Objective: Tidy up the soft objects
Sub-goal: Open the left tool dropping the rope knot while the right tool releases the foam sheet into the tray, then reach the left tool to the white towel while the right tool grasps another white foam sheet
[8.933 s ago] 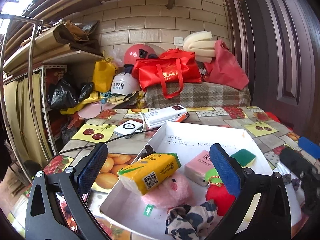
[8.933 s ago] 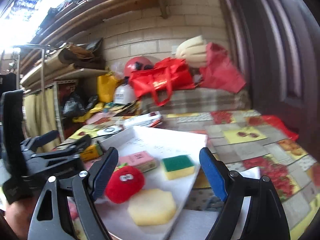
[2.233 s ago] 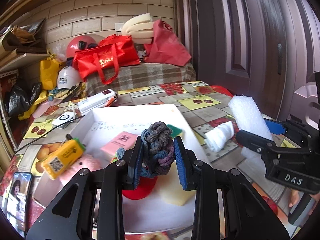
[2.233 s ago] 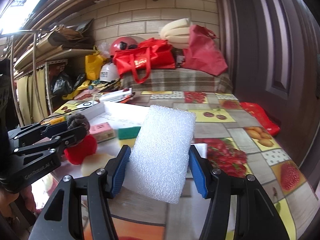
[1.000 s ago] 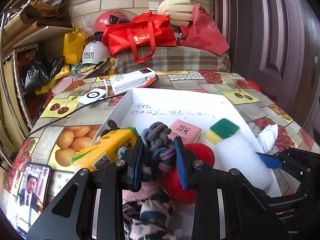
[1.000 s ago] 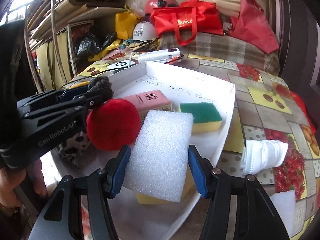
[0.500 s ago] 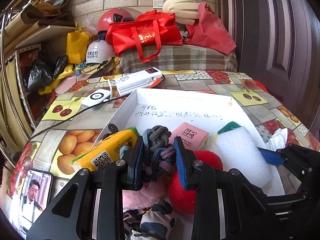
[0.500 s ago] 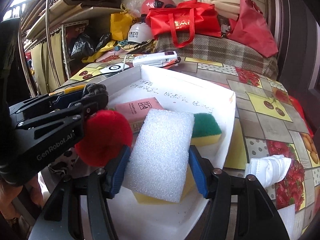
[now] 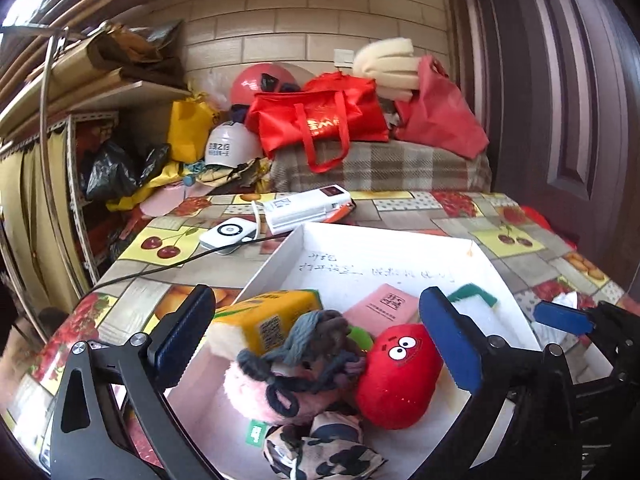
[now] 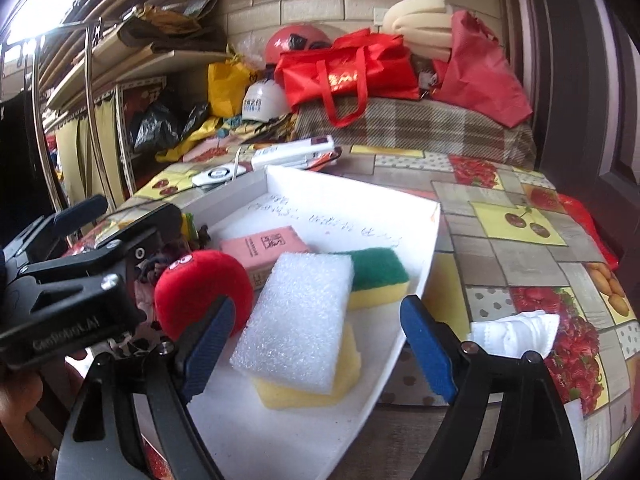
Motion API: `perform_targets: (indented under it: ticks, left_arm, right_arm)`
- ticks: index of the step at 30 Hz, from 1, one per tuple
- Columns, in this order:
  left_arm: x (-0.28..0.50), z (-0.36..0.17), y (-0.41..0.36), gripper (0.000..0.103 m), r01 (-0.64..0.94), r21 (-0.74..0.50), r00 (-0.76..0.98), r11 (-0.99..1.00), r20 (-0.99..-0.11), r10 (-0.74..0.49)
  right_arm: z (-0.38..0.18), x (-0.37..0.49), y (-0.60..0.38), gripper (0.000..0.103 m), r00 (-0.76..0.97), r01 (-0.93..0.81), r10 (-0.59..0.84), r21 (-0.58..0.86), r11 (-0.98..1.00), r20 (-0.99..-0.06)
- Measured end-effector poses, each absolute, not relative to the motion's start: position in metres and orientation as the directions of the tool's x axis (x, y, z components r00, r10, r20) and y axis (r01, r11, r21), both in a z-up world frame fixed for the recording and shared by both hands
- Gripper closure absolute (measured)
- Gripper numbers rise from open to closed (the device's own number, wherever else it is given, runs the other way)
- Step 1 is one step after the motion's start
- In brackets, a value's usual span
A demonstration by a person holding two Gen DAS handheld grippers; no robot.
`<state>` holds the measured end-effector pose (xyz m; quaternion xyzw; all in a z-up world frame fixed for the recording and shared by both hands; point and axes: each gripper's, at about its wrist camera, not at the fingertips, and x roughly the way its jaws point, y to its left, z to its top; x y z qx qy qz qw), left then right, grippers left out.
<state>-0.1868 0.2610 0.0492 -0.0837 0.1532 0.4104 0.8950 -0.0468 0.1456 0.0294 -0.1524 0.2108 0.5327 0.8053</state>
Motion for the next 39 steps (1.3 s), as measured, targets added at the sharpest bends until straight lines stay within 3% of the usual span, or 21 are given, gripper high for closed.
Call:
perform_targets:
  ticks: [6, 8, 12, 16, 21, 23, 27, 28, 32, 34, 39]
  left_arm:
    - [-0.19, 0.049, 0.259, 0.0, -0.77, -0.032, 0.61, 0.638, -0.331, 0.72]
    - [-0.19, 0.05, 0.258, 0.0, -0.771, -0.027, 0.609, 0.637, -0.324, 0.724]
    - [-0.192, 0.05, 0.255, 0.0, -0.771, -0.03, 0.612, 0.636, -0.31, 0.728]
    - [-0.196, 0.051, 0.255, 0.0, -0.773, -0.037, 0.613, 0.633, -0.299, 0.731]
    - [-0.197, 0.051, 0.254, 0.0, -0.773, -0.041, 0.615, 0.633, -0.294, 0.731]
    - [-0.197, 0.053, 0.255, 0.0, -0.772, -0.045, 0.617, 0.634, -0.292, 0.731]
    - [-0.197, 0.055, 0.257, 0.0, -0.769, -0.058, 0.624, 0.637, -0.29, 0.726]
    - [-0.197, 0.055, 0.257, 0.0, -0.767, -0.057, 0.625, 0.639, -0.29, 0.725]
    - [-0.198, 0.056, 0.253, 0.0, -0.755, -0.061, 0.642, 0.653, -0.275, 0.716]
    - [-0.197, 0.056, 0.252, 0.0, -0.744, -0.063, 0.654, 0.665, -0.276, 0.705]
    - [-0.195, 0.055, 0.248, 0.0, -0.71, -0.06, 0.687, 0.701, -0.276, 0.672]
  right_arm:
    - [0.033, -0.052, 0.138, 0.017, 0.362, -0.92, 0.814, -0.033, 0.391, -0.454]
    - [0.035, -0.054, 0.135, 0.009, 0.365, -0.92, 0.823, -0.035, 0.39, -0.436]
    - [0.04, -0.057, 0.123, 0.008, 0.377, -0.918, 0.85, -0.028, 0.395, -0.368]
    - [0.046, -0.064, 0.1, 0.008, 0.416, -0.905, 0.877, -0.016, 0.424, -0.241]
    - [0.049, -0.056, 0.085, 0.008, 0.401, -0.907, 0.889, 0.038, 0.419, -0.221]
    - [0.054, -0.052, 0.065, 0.008, 0.4, -0.905, 0.907, 0.1, 0.414, -0.132]
    - [0.058, -0.056, 0.014, 0.008, 0.417, -0.907, 0.893, 0.134, 0.398, 0.169]
    - [0.058, -0.054, 0.007, 0.008, 0.441, -0.896, 0.879, 0.139, 0.421, 0.182]
    - [0.054, -0.027, 0.013, 0.008, 0.473, -0.852, 0.88, 0.241, 0.465, -0.024]
    - [0.052, -0.011, 0.01, 0.008, 0.46, -0.846, 0.885, 0.271, 0.46, -0.067]
    - [0.048, 0.02, 0.003, 0.008, 0.501, -0.821, 0.827, 0.163, 0.547, -0.254]
